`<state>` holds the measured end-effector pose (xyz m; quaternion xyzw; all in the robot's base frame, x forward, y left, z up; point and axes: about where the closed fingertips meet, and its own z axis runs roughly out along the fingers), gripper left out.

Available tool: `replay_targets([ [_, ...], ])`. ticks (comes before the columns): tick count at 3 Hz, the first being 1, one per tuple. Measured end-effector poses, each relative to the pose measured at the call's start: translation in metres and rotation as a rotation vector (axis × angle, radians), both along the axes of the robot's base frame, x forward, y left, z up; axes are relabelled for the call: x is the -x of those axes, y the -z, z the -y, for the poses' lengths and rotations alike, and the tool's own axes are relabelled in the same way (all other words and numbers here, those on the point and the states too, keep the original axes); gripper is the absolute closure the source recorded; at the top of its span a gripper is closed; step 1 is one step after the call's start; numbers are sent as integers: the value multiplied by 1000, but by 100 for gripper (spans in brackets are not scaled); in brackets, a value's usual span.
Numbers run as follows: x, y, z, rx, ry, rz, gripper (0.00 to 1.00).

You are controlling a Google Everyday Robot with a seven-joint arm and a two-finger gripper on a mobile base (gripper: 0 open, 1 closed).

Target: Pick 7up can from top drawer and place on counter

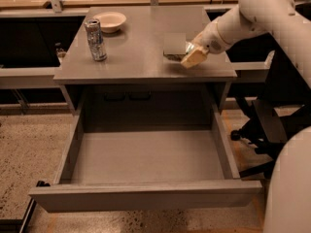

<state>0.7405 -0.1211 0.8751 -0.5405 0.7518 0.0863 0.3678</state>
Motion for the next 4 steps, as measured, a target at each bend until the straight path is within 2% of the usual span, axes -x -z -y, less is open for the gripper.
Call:
replay_targets([
  [1,-22,-49,-1,5,-46,143,40],
  [2,-33,-79,-7,-3,-83,228,16],
  [3,-34,-78,-9,-4,-86,228,0],
  [4,-35,-78,-10,-4,-86,228,0],
])
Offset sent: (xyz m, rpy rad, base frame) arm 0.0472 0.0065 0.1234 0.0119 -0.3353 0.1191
